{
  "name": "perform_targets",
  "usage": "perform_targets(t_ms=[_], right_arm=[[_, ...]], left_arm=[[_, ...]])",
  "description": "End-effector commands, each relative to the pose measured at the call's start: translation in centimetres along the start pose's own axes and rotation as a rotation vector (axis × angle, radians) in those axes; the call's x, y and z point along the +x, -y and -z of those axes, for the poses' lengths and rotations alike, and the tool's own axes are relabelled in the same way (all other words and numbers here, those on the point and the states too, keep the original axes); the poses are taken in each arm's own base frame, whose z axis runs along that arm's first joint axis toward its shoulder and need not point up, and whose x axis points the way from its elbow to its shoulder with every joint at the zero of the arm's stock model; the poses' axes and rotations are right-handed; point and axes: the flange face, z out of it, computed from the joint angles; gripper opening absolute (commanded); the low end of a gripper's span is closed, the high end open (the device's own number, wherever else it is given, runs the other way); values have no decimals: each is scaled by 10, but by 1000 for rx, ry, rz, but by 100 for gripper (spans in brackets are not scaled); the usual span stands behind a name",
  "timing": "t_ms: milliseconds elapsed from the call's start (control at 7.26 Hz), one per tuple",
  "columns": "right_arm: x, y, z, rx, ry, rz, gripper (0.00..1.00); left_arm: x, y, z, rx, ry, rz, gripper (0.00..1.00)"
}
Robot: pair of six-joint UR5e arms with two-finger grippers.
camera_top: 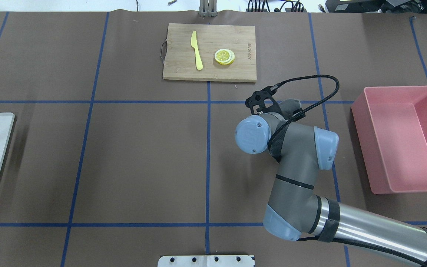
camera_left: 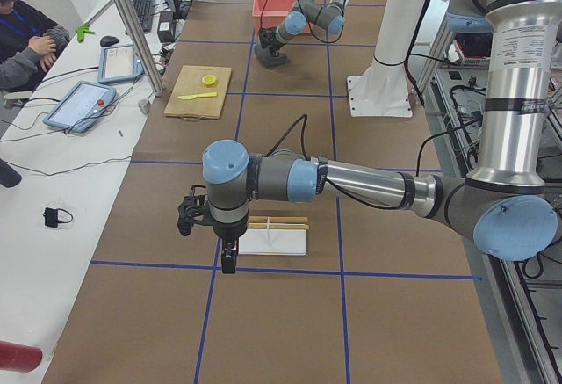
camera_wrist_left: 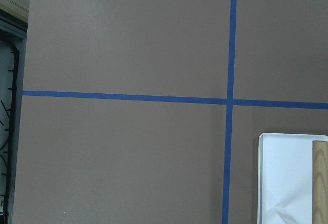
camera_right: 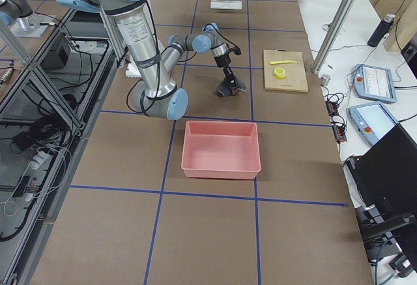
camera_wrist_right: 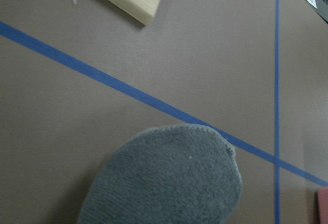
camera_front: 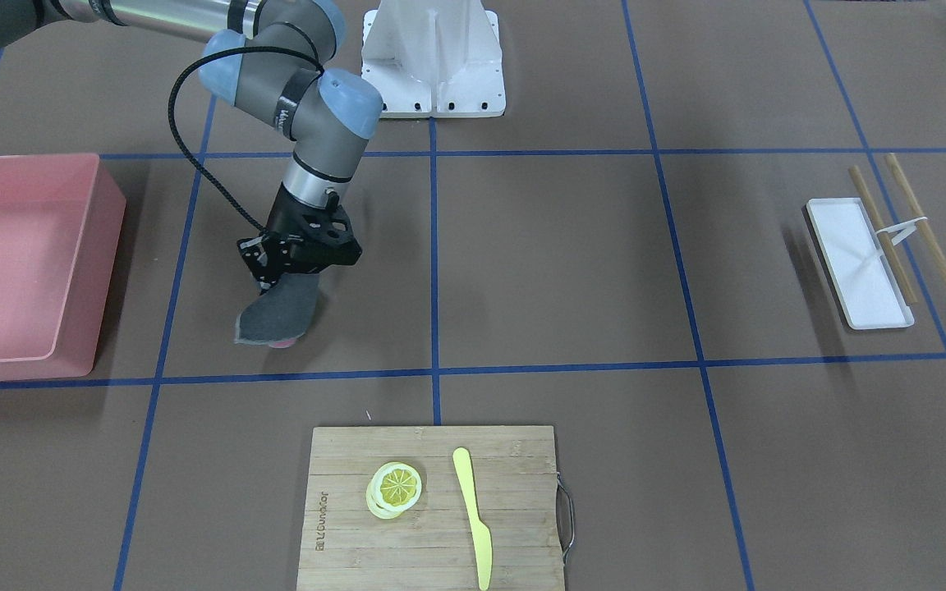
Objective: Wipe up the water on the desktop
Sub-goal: 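Wipe the towel back toward the table center with the right gripper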
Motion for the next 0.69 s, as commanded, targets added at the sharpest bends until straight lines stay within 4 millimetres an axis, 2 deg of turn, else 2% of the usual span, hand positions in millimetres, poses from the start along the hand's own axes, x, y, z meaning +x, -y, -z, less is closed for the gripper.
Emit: perform_targets(t_ms=[0, 138, 276, 413, 551], right_arm=[[-73, 4, 77, 19, 162, -205, 0], [-99, 14, 94, 20, 210, -327, 0], [-127, 20, 84, 23, 251, -416, 0], [-135, 19, 72, 27, 262, -446, 0], [-125, 11, 54, 19, 224, -391, 0]], left_arm=[[0, 0, 0, 1, 0, -1, 99], [0, 0, 0, -1, 0, 0, 99], [-1, 0, -1, -3, 0, 2, 99], [0, 0, 0, 1, 0, -1, 99], [0, 0, 0, 1, 0, -1, 99]])
